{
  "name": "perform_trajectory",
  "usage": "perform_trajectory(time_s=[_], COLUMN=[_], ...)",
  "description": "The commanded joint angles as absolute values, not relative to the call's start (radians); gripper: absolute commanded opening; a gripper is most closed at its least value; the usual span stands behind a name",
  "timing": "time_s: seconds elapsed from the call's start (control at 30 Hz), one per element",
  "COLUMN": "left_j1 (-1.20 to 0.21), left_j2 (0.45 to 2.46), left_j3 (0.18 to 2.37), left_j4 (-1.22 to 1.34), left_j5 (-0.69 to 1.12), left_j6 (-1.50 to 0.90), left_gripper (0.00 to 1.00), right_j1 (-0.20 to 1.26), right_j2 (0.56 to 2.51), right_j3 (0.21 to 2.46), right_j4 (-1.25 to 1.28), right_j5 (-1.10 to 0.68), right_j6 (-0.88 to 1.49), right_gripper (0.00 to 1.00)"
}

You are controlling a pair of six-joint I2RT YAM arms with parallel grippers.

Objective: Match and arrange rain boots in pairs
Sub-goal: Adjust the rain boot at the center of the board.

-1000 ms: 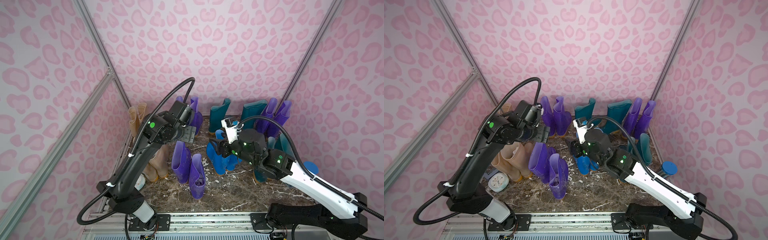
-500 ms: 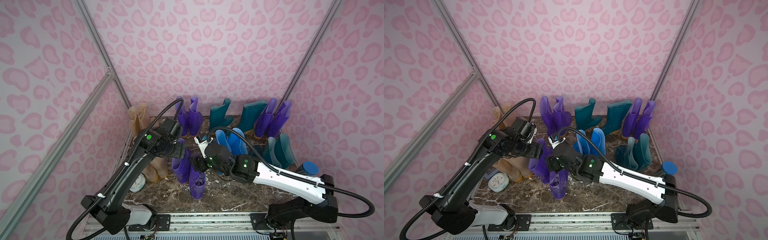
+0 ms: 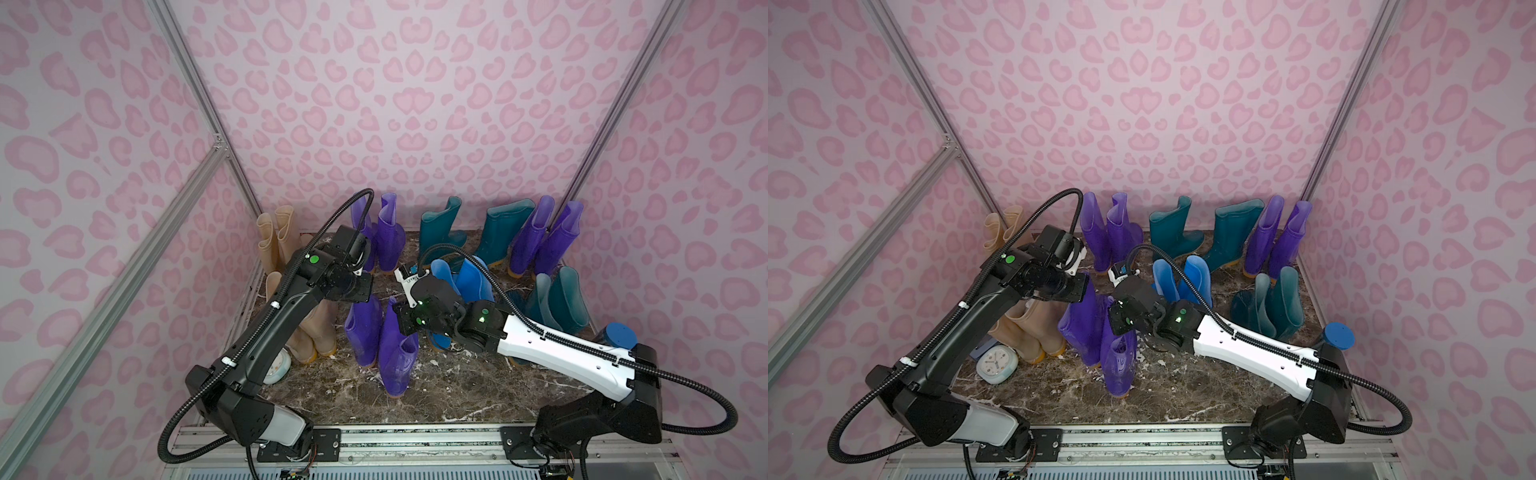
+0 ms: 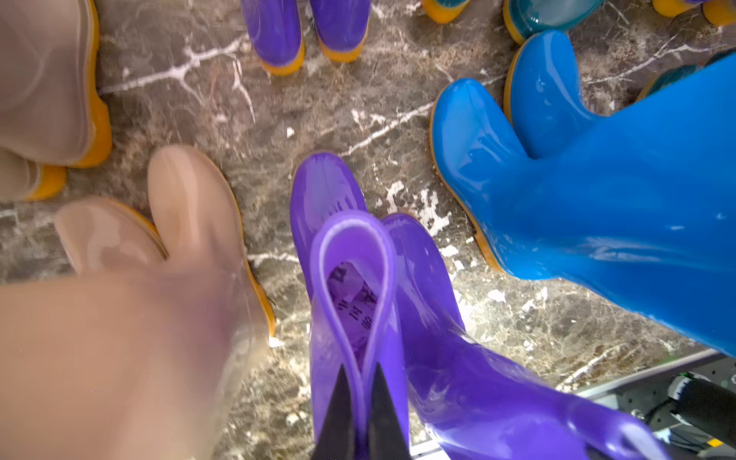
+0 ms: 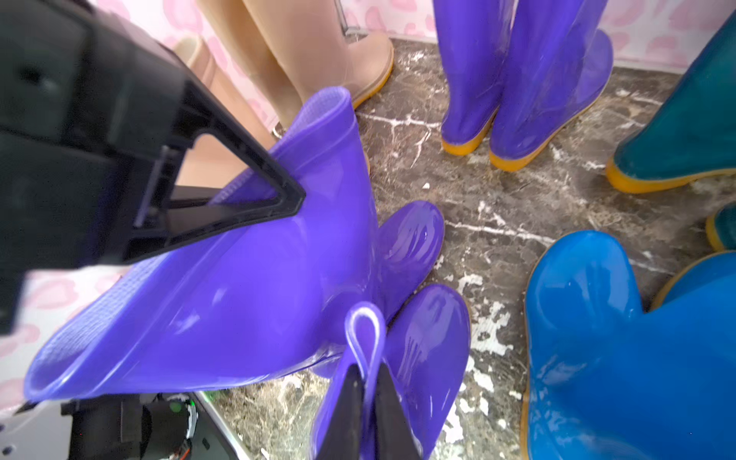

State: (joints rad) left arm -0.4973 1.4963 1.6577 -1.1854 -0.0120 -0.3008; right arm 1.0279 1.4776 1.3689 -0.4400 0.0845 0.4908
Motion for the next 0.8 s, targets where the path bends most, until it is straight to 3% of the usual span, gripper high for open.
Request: perform_trajectory(time_s=[0.0, 0.33, 0.77], left_j1=[-0.483, -0.479, -0.481], left_j2=[1.537, 1.65, 1.618], left_j3=[1.723, 1.86, 1.803], left_j4=[-1.115, -1.151, -1.138], left_j5=[0.007, 0.001, 0.107], left_j6=[-0.259, -0.209, -0.282], left_gripper=[0.02, 0.02, 0.02], right_j1=[0.992, 0.906, 0.824], right_j2=[1.495, 1.641, 1.657], right_j3=[1.423, 1.511, 1.491], right_j4=[-0.342, -0.347, -0.253], right_j5=[0.111, 0.008, -0.107], right_j6=[0.441, 0.377, 0.417], right_gripper=[0.0, 0.0, 0.0])
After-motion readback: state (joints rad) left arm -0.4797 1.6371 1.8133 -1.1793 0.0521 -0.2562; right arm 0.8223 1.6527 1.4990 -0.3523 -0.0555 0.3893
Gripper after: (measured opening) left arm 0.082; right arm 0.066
